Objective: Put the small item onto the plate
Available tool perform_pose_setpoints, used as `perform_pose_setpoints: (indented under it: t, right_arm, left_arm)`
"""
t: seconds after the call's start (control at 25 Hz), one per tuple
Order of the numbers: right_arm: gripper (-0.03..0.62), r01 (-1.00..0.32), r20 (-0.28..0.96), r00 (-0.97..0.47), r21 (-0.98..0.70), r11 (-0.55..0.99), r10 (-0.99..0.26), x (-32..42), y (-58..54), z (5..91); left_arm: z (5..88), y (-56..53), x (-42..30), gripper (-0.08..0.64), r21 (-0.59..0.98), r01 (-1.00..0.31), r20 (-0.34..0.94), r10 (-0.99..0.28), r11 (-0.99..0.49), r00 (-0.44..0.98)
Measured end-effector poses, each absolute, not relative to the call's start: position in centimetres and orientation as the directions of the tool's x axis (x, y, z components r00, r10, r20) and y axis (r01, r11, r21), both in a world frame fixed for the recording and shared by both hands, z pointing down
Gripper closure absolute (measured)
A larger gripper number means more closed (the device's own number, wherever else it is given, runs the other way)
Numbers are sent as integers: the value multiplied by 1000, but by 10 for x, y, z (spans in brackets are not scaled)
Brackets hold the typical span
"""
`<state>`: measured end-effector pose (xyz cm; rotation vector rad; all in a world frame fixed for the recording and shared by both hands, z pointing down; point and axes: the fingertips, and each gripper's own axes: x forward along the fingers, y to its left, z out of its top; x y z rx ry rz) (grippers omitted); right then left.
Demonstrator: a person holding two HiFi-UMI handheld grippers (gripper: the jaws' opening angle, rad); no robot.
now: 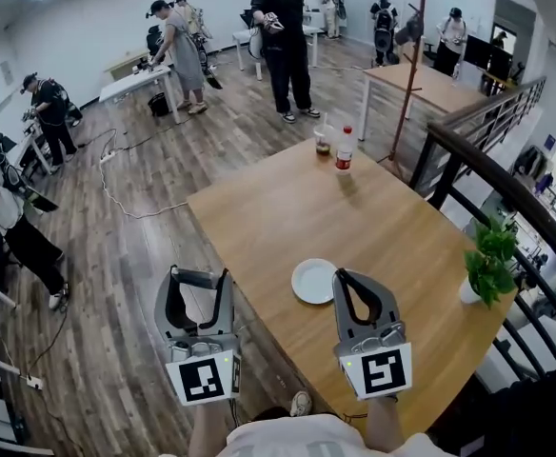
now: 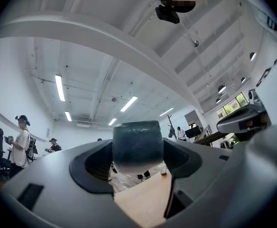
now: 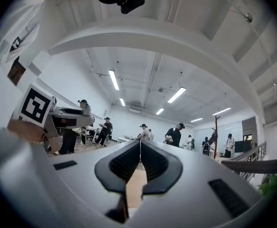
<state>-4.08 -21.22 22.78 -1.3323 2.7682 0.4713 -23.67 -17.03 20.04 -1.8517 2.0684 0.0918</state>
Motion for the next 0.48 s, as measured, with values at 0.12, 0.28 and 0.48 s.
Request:
perform_pose_setpoints:
  t: [0.12,0.28,0.48]
  right_arm:
    - [574,-773,-141,-625,251,583,-768,-44,-223,233]
    - [573,-779,-165,-623,218,587,-765,-47,-228,232]
    - [574,-803,-173,-593,200,561,-787,-42,-232,228]
  left_arm:
    - [203,-182,-235,244,-187,-975,-292,-955,117,-58]
    - [206,-189,-224,244,-192,-979,-275,-961,68,-13]
    - [199,-204,-212,244,-192,-981,-291,-956,19,38]
